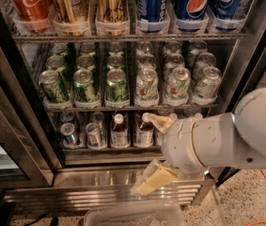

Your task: Pick green can from middle shelf of fridge

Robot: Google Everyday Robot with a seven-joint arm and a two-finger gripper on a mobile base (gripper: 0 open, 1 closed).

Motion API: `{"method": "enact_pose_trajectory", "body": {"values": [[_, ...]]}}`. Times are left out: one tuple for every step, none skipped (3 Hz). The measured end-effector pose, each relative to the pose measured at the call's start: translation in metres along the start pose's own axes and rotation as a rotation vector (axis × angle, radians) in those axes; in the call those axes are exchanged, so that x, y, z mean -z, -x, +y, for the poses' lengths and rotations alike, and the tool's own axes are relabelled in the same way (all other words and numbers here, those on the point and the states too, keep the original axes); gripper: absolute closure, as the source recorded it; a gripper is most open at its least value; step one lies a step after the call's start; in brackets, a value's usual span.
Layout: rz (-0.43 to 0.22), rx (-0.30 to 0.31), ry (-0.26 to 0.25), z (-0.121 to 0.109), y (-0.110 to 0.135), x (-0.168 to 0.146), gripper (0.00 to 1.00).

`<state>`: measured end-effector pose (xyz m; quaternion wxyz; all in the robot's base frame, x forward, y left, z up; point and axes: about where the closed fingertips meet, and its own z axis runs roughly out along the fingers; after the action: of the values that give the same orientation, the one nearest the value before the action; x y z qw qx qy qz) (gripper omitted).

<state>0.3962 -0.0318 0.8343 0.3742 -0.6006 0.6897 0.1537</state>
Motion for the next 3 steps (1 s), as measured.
{"method": "enact_pose_trajectory", "body": {"values": [[-0.076, 0.0, -0.07, -0.003, 0.012, -0.022, 0.0], [-0.134, 0.006, -0.136, -0.012, 0.031, -0.042, 0.0], [-0.133, 0.006, -0.135, -0.011, 0.031, -0.042, 0.0]]}}
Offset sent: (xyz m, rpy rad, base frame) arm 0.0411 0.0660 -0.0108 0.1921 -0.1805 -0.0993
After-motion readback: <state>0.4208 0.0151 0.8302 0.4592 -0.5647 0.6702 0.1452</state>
